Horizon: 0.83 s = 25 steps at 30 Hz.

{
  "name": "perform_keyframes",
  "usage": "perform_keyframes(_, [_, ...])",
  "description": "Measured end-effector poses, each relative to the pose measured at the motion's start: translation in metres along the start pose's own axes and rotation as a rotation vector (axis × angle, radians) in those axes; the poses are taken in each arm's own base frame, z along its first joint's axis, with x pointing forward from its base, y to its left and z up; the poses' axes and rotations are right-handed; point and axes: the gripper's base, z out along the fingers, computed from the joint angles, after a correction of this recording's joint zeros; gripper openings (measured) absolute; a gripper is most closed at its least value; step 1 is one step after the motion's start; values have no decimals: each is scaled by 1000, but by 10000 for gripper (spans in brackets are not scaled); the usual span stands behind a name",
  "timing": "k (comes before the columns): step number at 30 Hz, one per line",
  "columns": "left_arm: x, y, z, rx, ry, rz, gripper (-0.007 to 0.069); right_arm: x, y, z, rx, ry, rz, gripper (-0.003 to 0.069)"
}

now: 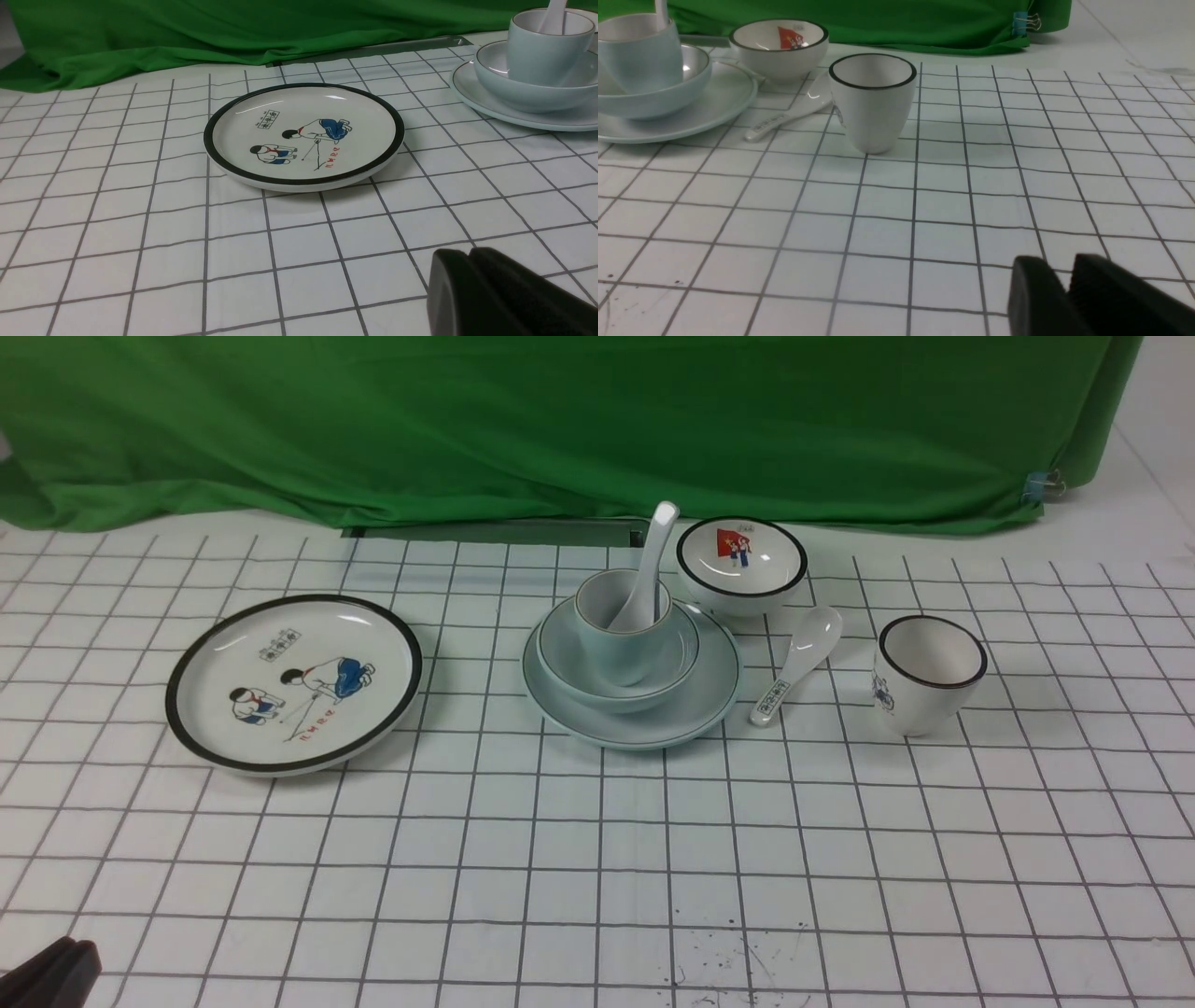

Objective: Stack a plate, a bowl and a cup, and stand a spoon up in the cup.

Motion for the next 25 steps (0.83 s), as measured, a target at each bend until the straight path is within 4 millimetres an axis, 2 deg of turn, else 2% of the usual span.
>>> perform_keyframes(25, [0, 0, 0, 0, 0, 14, -29, 0, 0, 0, 0, 0, -1, 214])
